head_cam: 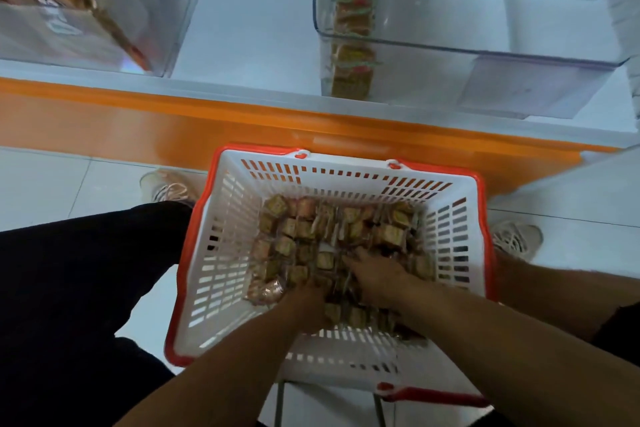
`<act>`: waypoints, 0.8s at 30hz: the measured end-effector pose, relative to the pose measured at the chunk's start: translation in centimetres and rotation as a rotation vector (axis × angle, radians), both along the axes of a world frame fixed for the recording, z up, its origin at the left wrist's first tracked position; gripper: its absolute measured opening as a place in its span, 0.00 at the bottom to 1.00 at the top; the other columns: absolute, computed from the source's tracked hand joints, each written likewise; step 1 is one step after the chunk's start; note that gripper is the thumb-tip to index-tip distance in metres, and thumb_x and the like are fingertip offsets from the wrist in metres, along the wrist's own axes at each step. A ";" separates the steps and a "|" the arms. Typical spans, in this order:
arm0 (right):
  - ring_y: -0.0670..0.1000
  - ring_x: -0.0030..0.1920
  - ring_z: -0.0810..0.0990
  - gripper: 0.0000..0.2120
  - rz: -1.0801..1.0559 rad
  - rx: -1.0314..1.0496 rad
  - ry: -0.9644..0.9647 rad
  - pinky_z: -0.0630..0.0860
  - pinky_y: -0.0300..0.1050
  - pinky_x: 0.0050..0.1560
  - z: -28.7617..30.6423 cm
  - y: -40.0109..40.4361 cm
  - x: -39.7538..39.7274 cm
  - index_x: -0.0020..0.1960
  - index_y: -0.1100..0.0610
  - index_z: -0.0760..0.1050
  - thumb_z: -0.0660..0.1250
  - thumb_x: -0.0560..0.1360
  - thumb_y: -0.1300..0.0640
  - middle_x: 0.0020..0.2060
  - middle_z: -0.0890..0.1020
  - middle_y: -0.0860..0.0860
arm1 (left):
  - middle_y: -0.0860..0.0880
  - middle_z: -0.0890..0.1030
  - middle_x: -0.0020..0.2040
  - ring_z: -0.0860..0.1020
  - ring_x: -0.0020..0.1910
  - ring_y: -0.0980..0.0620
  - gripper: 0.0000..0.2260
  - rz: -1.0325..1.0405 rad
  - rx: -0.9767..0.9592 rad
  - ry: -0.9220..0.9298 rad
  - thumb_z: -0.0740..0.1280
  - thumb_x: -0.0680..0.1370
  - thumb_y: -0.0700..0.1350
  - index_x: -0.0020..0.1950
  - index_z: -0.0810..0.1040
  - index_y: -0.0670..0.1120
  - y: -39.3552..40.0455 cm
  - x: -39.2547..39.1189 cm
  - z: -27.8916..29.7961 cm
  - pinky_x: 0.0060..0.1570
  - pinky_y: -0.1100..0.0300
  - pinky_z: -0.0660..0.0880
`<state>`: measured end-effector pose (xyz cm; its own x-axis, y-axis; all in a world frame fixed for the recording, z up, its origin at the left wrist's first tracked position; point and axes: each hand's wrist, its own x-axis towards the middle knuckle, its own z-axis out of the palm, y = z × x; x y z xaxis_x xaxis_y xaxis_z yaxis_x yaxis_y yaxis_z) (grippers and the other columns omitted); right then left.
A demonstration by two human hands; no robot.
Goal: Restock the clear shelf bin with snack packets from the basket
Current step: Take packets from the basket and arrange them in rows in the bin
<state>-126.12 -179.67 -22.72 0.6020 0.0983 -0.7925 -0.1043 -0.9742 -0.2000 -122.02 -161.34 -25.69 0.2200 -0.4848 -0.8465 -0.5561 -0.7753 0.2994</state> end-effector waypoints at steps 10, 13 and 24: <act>0.59 0.64 0.73 0.16 0.208 -0.351 0.025 0.68 0.56 0.66 1.6 2.4 -0.2 0.68 0.55 0.75 0.63 0.82 0.51 0.65 0.77 0.55 | 0.43 0.74 0.71 0.73 0.69 0.40 0.32 -0.004 -0.004 -0.049 0.69 0.76 0.60 0.77 0.67 0.50 -1.0 -0.3 0.0 0.69 0.44 0.70; 0.60 0.63 0.72 0.18 0.030 -0.201 0.065 0.71 0.54 0.59 2.8 1.1 0.1 0.61 0.56 0.76 0.71 0.76 0.47 0.58 0.78 0.55 | 0.43 0.77 0.68 0.74 0.68 0.41 0.27 0.029 -0.061 -0.055 0.69 0.76 0.57 0.73 0.71 0.49 -0.8 -0.3 0.9 0.72 0.43 0.67; 0.51 0.44 0.83 0.04 -0.518 0.502 0.171 0.78 0.41 0.39 19.5 -4.0 6.1 0.48 0.54 0.83 0.75 0.73 0.57 0.43 0.84 0.52 | 0.53 0.82 0.51 0.81 0.56 0.47 0.14 0.511 -0.250 0.236 0.72 0.76 0.50 0.62 0.82 0.53 -2.2 9.2 15.5 0.47 0.61 0.77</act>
